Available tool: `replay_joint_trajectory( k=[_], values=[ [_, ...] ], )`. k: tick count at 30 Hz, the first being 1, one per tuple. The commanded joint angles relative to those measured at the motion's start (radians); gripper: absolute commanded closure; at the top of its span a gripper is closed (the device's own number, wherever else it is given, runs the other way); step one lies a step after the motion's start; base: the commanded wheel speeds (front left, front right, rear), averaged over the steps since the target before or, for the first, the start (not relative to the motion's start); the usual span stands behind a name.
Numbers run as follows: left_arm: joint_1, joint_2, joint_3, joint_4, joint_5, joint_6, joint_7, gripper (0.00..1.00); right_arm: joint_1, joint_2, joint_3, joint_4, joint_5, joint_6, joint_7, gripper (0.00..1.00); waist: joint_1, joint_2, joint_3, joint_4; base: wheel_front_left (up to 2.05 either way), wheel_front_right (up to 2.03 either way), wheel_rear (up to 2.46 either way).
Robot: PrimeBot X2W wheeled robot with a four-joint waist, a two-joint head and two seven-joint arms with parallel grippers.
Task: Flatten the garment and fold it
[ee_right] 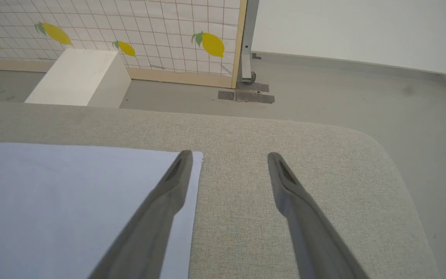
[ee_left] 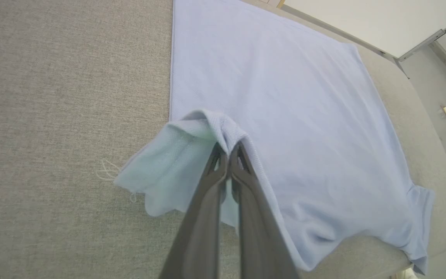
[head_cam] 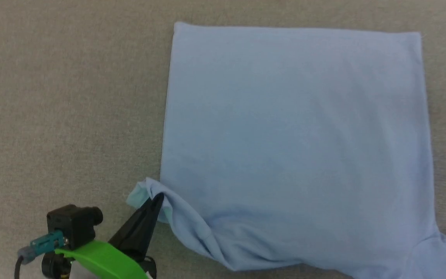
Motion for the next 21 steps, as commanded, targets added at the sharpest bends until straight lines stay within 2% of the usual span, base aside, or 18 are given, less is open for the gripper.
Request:
replay_joint_trajectory(
  k=[1,7,17,18,19,20,21],
  values=[
    [-0.036,-0.009,-0.003,-0.005,0.023,-0.009,-0.007,1.0,-0.042,-0.006,0.0,0.035,-0.023,-0.002,0.003,0.0,0.0,0.0,0.118,0.081,0.0,0.0,0.0],
    [-0.097,-0.032,-0.031,0.01,0.049,-0.029,-0.009,1.0,-0.13,-0.012,-0.011,0.163,-0.079,-0.002,-0.011,0.0,0.0,0.0,0.183,0.132,0.0,0.0,0.0],
    [-0.131,-0.057,-0.049,0.052,0.057,-0.043,-0.022,1.0,-0.151,-0.007,-0.09,0.268,-0.132,-0.002,-0.037,0.0,0.0,0.0,0.231,0.18,0.0,0.0,0.0],
    [-0.131,-0.057,-0.048,0.054,0.057,-0.043,-0.023,1.0,-0.154,-0.005,-0.097,0.276,-0.138,-0.002,-0.037,0.12,0.0,0.0,0.232,0.18,0.0,0.0,0.0],
    [-0.13,-0.056,-0.047,0.056,0.056,-0.042,-0.024,1.0,-0.156,-0.001,-0.107,0.284,-0.147,-0.002,-0.037,0.68,0.0,0.0,0.232,0.178,0.0,0.0,0.0],
    [-0.129,-0.055,-0.045,0.057,0.056,-0.041,-0.025,1.0,-0.158,0.001,-0.109,0.289,-0.156,-0.002,-0.041,1.0,0.0,0.0,0.231,0.175,0.0,0.0,0.0],
    [-0.128,-0.055,-0.043,0.058,0.056,-0.039,-0.025,1.0,-0.159,0.002,-0.105,0.293,-0.159,-0.002,-0.042,1.0,0.0,0.0,0.229,0.172,0.0,0.0,0.0]
  ],
)
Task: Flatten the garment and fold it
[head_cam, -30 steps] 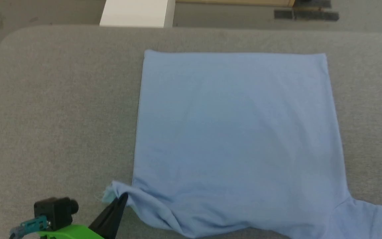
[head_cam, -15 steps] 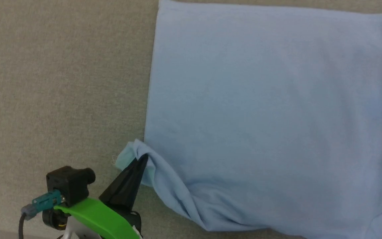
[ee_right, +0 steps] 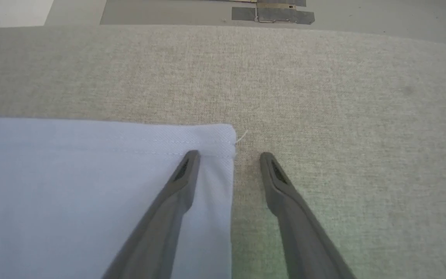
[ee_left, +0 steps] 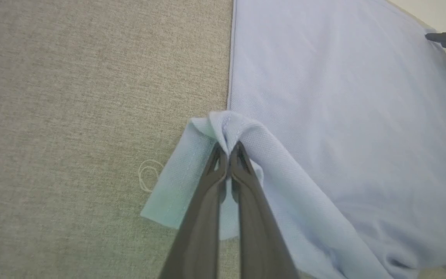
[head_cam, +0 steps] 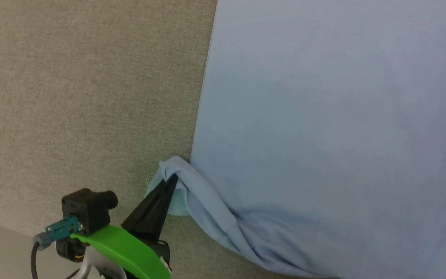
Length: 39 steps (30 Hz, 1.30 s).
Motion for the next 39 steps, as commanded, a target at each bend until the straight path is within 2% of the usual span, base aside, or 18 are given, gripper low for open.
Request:
replay_joint_trajectory(
  k=[1,6,7,10,14,20,24,26,31,37,38,39],
  values=[
    [-0.014,0.0,0.009,0.005,0.006,0.002,-0.009,1.0,-0.011,0.005,0.01,0.017,-0.006,-0.002,-0.005,1.0,-0.0001,0.0,0.0,-0.007,0.0,0.0,0.0],
    [-0.006,0.004,0.028,0.007,0.004,0.01,-0.022,1.0,-0.009,0.013,0.034,0.025,0.034,-0.002,-0.059,1.0,-0.0001,0.0,-0.042,-0.055,0.0,0.0,0.0],
    [0.005,0.009,0.045,0.017,0.004,0.026,-0.029,1.0,0.022,0.011,0.036,0.014,0.078,-0.002,-0.1,1.0,-0.0001,0.0,-0.098,-0.095,0.0,0.0,0.0],
    [0.024,0.008,0.057,0.023,-0.005,0.036,-0.036,1.0,0.091,-0.003,0.033,-0.012,0.116,-0.002,-0.115,1.0,-0.0001,0.0,-0.159,-0.133,0.0,0.0,0.0],
    [0.052,0.003,0.079,0.032,-0.02,0.051,-0.056,1.0,0.228,-0.008,-0.031,-0.078,0.173,-0.002,-0.127,1.0,-0.0001,0.0,-0.238,-0.179,0.0,0.0,0.0],
    [0.117,0.005,0.103,0.047,-0.038,0.073,-0.076,1.0,0.515,0.074,-0.173,-0.225,0.24,-0.002,-0.15,1.0,-0.0001,0.0,-0.321,-0.251,0.0,0.0,0.0],
    [0.143,0.003,0.105,0.053,-0.045,0.078,-0.084,1.0,0.725,0.213,-0.253,-0.313,0.268,-0.002,-0.151,1.0,-0.0001,0.0,-0.358,-0.285,0.0,0.0,0.0],
    [0.157,0.001,0.109,0.053,-0.048,0.084,-0.09,1.0,0.826,0.256,-0.27,-0.339,0.288,-0.002,-0.145,1.0,-0.0001,0.0,-0.37,-0.304,0.0,0.0,0.0],
    [0.173,-0.003,0.12,0.052,-0.045,0.095,-0.109,1.0,1.037,0.281,-0.26,-0.308,0.341,-0.002,-0.157,1.0,-0.0001,0.0,-0.383,-0.331,0.0,0.0,0.0],
    [0.179,-0.007,0.126,0.052,-0.045,0.105,-0.114,1.0,1.066,0.281,-0.201,-0.193,0.414,-0.002,-0.261,1.0,-0.0001,0.0,-0.397,-0.352,0.0,0.0,0.0],
    [0.177,-0.008,0.125,0.052,-0.045,0.105,-0.114,1.0,1.056,0.281,-0.185,-0.198,0.409,-0.002,-0.28,0.56,-0.0001,0.0,-0.4,-0.352,0.0,0.0,0.0],
    [0.176,-0.01,0.123,0.052,-0.045,0.106,-0.114,1.0,1.047,0.282,-0.176,-0.209,0.405,-0.002,-0.293,0.0,-0.0001,0.0,-0.402,-0.351,0.0,0.0,0.0]
  ],
)
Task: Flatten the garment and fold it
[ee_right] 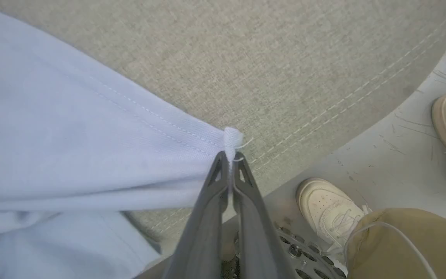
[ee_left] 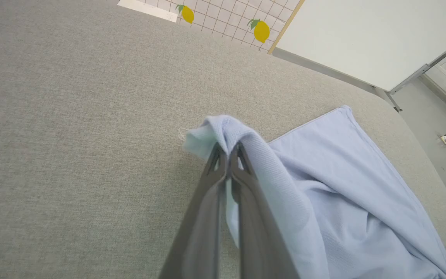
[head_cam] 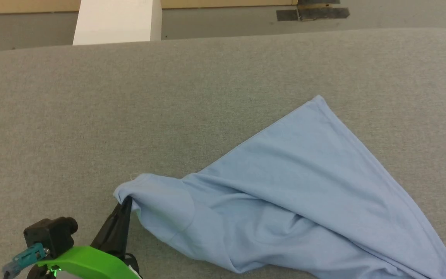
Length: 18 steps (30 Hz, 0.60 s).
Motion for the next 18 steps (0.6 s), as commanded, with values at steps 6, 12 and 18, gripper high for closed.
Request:
replay_joint_trajectory(
  k=[6,12,18],
  values=[
    [-0.004,-0.014,-0.011,-0.003,0.001,0.006,-0.006,1.0,-0.127,-0.025,0.05,-0.194,-0.03,-0.001,0.004,0.0,0.0001,0.0,-0.014,0.014,0.0,0.0,0.0],
    [-0.03,-0.03,-0.031,0.003,0.005,-0.006,-0.007,1.0,-0.301,-0.176,0.205,-0.306,-0.071,-0.001,0.122,0.0,0.0001,0.0,0.02,0.067,0.0,0.0,0.0],
    [-0.094,-0.051,-0.066,0.018,0.018,-0.032,0.001,1.0,-0.516,-0.277,0.383,-0.22,-0.108,-0.001,0.203,0.0,0.0001,0.0,0.094,0.14,0.0,0.0,0.0]
  ],
)
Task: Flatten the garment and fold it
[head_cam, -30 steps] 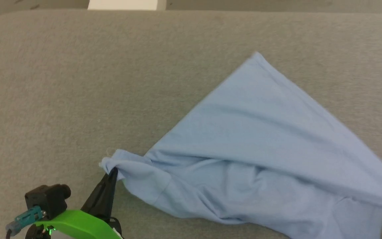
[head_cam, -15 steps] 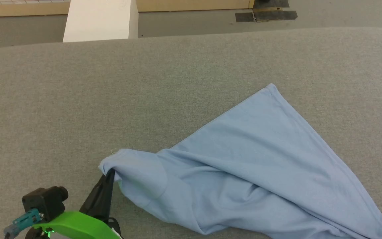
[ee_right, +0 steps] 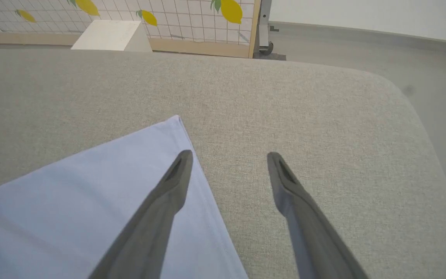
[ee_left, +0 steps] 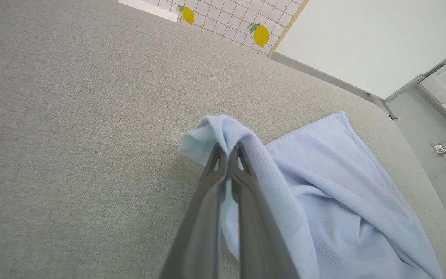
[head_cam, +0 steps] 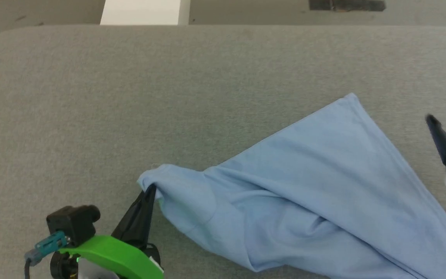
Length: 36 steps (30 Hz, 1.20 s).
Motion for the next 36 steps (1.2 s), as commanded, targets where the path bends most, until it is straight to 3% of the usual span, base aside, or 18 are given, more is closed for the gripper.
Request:
replay_joint_trajectory(
  k=[1,8,19,20,21,22,28,36],
  values=[
    [-0.029,-0.009,-0.006,0.006,0.01,-0.01,0.001,1.0,-0.051,-0.016,0.036,0.029,-0.011,-0.001,0.011,0.0,0.0001,0.0,0.064,0.062,0.0,0.0,0.0],
    [-0.103,-0.043,-0.041,0.027,0.025,-0.031,0.006,1.0,-0.246,-0.076,0.163,0.204,-0.053,-0.001,0.051,0.0,0.0001,0.0,0.157,0.141,0.0,0.0,0.0],
    [-0.165,-0.082,-0.078,0.071,0.032,-0.06,0.001,1.0,-0.337,-0.116,0.197,0.381,-0.065,-0.001,0.11,0.0,0.0001,0.0,0.228,0.207,0.0,0.0,0.0],
    [-0.167,-0.084,-0.078,0.074,0.031,-0.061,0.0,1.0,-0.335,-0.116,0.2,0.39,-0.059,-0.001,0.131,0.18,0.0001,0.0,0.23,0.208,0.0,0.0,0.0],
    [-0.168,-0.084,-0.078,0.077,0.031,-0.061,-0.001,1.0,-0.333,-0.116,0.202,0.394,-0.054,-0.001,0.148,0.53,0.0001,0.0,0.231,0.208,0.0,0.0,0.0],
    [-0.169,-0.085,-0.077,0.079,0.03,-0.061,-0.002,1.0,-0.33,-0.116,0.204,0.395,-0.046,-0.001,0.168,1.0,0.0001,0.0,0.231,0.208,0.0,0.0,0.0],
    [-0.181,-0.084,-0.062,0.094,0.023,-0.059,-0.005,1.0,-0.326,-0.113,0.186,0.366,-0.041,-0.001,0.196,1.0,0.0001,0.0,0.21,0.189,0.0,0.0,0.0],
    [-0.295,-0.073,-0.005,0.173,0.049,-0.029,0.004,1.0,-0.339,-0.052,0.132,0.345,-0.052,-0.001,0.057,1.0,0.0001,0.0,0.105,0.145,0.0,0.0,0.0]
  ],
)
